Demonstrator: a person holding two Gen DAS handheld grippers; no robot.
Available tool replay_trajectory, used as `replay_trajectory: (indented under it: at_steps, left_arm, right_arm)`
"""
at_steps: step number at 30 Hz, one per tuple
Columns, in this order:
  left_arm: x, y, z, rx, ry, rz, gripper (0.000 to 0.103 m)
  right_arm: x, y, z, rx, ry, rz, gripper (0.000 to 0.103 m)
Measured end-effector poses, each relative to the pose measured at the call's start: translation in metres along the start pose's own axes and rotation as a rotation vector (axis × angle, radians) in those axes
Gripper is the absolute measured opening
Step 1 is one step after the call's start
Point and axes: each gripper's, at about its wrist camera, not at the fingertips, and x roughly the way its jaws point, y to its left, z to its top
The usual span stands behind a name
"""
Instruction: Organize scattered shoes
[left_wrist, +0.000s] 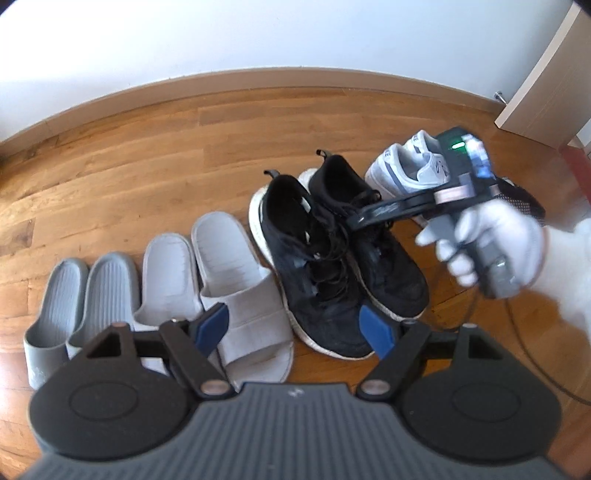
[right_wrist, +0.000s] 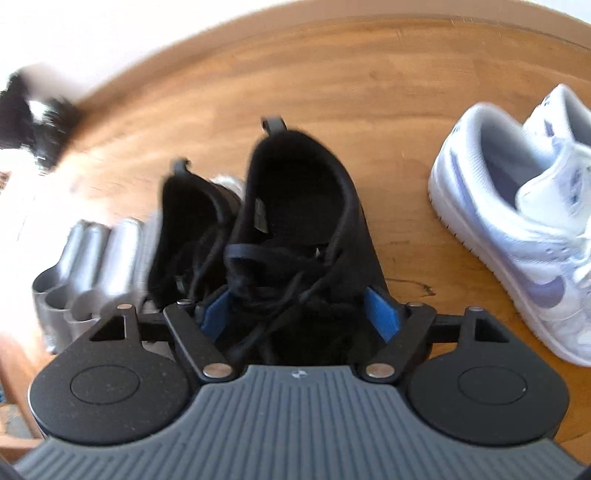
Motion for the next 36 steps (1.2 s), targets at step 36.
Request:
replay_trajectory:
  at_steps: [36]
  left_arm:
    - [0.271, -0.158, 0.162, 0.14, -0.114, -0.225, 0.075]
  right_arm:
    - [-0.16, -0.212, -0.129, 0.048, -0.216, -0.258, 0.084]
